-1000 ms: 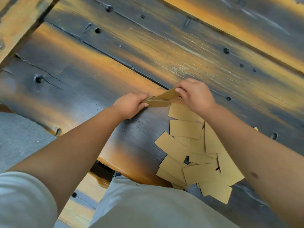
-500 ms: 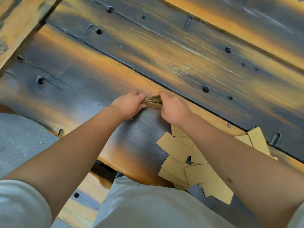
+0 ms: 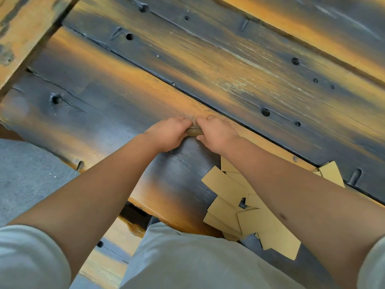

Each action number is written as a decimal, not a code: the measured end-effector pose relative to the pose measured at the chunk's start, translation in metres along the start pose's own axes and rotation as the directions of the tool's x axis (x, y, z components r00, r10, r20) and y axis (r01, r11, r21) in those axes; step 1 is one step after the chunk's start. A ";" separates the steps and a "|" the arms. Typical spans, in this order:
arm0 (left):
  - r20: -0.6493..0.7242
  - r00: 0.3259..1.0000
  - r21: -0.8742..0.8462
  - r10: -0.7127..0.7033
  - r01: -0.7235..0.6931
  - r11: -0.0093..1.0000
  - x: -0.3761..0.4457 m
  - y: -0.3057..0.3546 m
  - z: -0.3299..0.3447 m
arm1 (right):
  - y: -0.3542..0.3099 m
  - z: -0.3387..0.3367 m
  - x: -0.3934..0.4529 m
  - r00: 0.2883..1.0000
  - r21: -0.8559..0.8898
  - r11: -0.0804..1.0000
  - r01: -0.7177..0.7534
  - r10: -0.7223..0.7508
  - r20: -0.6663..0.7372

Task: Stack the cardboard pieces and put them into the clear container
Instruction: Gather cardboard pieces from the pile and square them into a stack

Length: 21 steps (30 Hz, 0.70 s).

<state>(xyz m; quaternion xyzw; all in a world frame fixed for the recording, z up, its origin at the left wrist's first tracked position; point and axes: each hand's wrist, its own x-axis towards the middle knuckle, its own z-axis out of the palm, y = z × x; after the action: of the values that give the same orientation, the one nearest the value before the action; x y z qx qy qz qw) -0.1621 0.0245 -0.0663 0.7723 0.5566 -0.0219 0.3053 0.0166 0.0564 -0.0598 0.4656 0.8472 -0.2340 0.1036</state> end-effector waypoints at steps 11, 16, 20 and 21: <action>-0.004 0.994 0.200 -0.111 0.110 0.974 -0.003 0.011 0.002 | -0.004 0.008 0.001 0.998 0.067 0.997 -0.032 0.028 0.058; -0.003 0.998 0.151 -0.067 0.067 0.986 -0.012 0.013 -0.006 | 0.003 0.005 -0.013 1.000 0.152 0.988 0.020 -0.016 -0.023; 0.031 0.999 0.109 0.014 -0.018 0.994 -0.019 0.030 -0.026 | 0.022 -0.010 -0.055 0.981 0.463 0.886 -0.018 0.105 -0.164; 0.035 0.999 0.083 0.042 -0.045 0.996 -0.019 0.041 -0.031 | 0.028 -0.016 -0.070 0.969 0.555 0.831 -0.046 0.172 -0.178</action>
<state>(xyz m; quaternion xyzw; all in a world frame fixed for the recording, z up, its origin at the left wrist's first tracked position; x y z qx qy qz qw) -0.1429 0.0162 -0.0158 0.7959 0.5333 -0.0513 0.2821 0.0787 0.0248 -0.0270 0.5467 0.7231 -0.4064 -0.1145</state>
